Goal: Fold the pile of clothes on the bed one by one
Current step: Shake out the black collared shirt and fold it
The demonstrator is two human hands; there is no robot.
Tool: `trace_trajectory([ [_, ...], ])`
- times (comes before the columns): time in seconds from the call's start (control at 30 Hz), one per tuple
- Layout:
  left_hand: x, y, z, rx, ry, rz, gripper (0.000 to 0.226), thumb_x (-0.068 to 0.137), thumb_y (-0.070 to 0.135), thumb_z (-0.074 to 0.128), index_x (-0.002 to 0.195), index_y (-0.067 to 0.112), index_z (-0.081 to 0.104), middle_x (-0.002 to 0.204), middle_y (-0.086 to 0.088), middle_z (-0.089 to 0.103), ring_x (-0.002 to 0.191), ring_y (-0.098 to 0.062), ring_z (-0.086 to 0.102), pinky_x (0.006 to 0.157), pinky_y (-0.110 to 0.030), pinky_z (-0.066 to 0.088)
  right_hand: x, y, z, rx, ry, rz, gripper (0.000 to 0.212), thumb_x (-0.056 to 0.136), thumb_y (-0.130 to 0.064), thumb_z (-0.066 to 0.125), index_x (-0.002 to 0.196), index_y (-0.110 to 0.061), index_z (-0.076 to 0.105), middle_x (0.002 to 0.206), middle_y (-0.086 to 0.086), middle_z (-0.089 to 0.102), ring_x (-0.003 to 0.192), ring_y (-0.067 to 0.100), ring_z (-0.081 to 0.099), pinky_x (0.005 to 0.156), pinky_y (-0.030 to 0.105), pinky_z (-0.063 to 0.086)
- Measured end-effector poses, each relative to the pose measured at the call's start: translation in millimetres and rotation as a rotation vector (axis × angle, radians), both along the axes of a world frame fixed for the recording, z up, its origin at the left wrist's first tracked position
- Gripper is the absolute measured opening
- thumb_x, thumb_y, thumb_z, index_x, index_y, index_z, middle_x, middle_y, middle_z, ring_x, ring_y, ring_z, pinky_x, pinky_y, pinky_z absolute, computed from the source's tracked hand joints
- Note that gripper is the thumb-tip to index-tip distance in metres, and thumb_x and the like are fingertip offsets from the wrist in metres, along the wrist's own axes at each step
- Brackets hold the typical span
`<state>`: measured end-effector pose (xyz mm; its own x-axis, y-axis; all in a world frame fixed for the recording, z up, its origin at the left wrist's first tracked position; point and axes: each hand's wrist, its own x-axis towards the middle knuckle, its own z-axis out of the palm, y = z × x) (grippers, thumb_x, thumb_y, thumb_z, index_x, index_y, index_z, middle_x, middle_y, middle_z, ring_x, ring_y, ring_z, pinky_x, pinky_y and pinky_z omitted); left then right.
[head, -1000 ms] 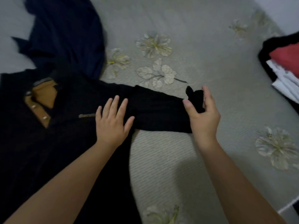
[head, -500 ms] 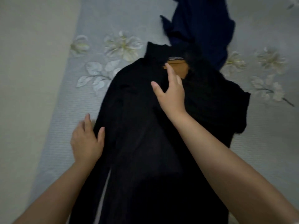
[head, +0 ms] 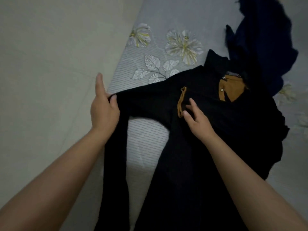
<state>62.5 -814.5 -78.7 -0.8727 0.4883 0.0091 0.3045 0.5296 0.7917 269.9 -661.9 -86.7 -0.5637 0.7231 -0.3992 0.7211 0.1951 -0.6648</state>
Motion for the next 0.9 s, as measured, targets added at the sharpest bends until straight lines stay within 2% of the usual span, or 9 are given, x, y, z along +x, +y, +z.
trace_trajectory([
  [0.07,-32.6,2.4,1.6,-0.045,-0.023,-0.054,0.072,0.089,0.011,0.050,0.146,0.012,0.007,0.088,-0.008,0.057,0.078,-0.024,0.053,0.068,-0.022,0.034,-0.5,-4.5,-1.8,0.034,-0.007,0.031,0.059,0.095,-0.028,0.044,0.145,-0.017,0.016,0.145,0.006,0.036,0.133,0.017,0.032,0.100,0.020,0.021],
  [0.17,-26.5,-16.3,-6.8,-0.266,-0.109,-0.135,0.079,0.090,0.032,0.052,0.147,0.014,0.000,0.125,-0.024,0.050,0.113,-0.036,0.048,0.095,-0.039,0.037,-4.0,-11.3,-2.7,0.096,-0.007,0.060,0.060,0.095,-0.026,0.045,0.145,-0.013,0.015,0.148,0.008,0.031,0.136,0.019,0.028,0.104,0.022,0.019],
  [0.23,7.8,-43.7,-13.6,-0.365,-0.071,-0.152,0.077,0.089,0.040,0.051,0.146,0.008,0.010,0.131,-0.027,0.044,0.119,-0.042,0.043,0.101,-0.046,0.031,-2.2,-18.9,-2.4,0.114,0.008,0.056,0.061,0.095,-0.025,0.045,0.145,-0.012,0.014,0.150,0.007,0.027,0.139,0.020,0.023,0.109,0.028,0.018],
  [0.37,68.2,-80.8,-19.8,-0.304,0.177,-0.203,0.069,0.080,0.039,0.050,0.132,-0.004,0.037,0.093,-0.032,0.060,0.080,-0.044,0.059,0.076,-0.049,0.047,11.0,-33.7,-4.5,0.137,0.069,-0.033,0.058,0.096,-0.024,0.042,0.145,-0.013,0.014,0.151,0.005,0.024,0.141,0.019,0.018,0.111,0.033,0.018],
  [0.43,76.9,-79.1,-23.2,-0.303,0.178,-0.215,0.060,0.083,0.028,0.054,0.131,-0.004,0.037,0.083,-0.031,0.058,0.070,-0.041,0.059,0.064,-0.045,0.049,20.8,-38.9,-3.9,0.141,0.096,-0.092,0.056,0.096,-0.023,0.042,0.145,-0.013,0.016,0.150,0.005,0.026,0.140,0.018,0.020,0.111,0.033,0.019],
  [0.53,76.0,-65.0,-22.1,-0.321,-0.045,-0.007,0.056,0.091,0.009,0.052,0.138,-0.006,0.027,0.111,-0.033,0.052,0.098,-0.043,0.052,0.081,-0.042,0.038,44.7,-42.7,-2.0,0.114,0.121,-0.136,0.054,0.096,-0.022,0.043,0.144,-0.015,0.020,0.147,0.003,0.032,0.134,0.011,0.026,0.107,0.026,0.022],
  [0.67,77.0,-40.4,-1.3,-0.192,0.089,0.034,0.044,0.086,-0.008,0.050,0.128,-0.015,0.038,0.101,-0.038,0.049,0.091,-0.046,0.050,0.078,-0.031,0.030,87.5,-38.0,6.6,0.072,0.205,-0.237,0.053,0.095,-0.022,0.042,0.144,-0.019,0.021,0.138,-0.007,0.037,0.125,0.008,0.035,0.101,0.025,0.030],
  [0.8,107.3,14.1,36.6,0.001,0.167,-0.132,0.039,0.085,-0.007,0.049,0.123,-0.015,0.045,0.097,-0.038,0.049,0.089,-0.036,0.049,0.080,-0.010,0.027,136.1,-23.5,20.2,0.058,0.286,-0.344,0.052,0.095,-0.018,0.042,0.143,-0.020,0.023,0.130,-0.011,0.038,0.118,0.001,0.038,0.086,0.000,0.030],
  [0.9,155.6,71.9,67.0,0.115,0.163,-0.316,0.038,0.085,0.001,0.050,0.121,-0.012,0.049,0.100,-0.032,0.054,0.092,-0.022,0.046,0.082,0.005,0.024,177.9,-9.7,32.9,0.089,0.342,-0.400,0.051,0.095,-0.015,0.043,0.143,-0.016,0.025,0.127,-0.007,0.042,0.116,0.002,0.041,0.081,-0.005,0.031],
])
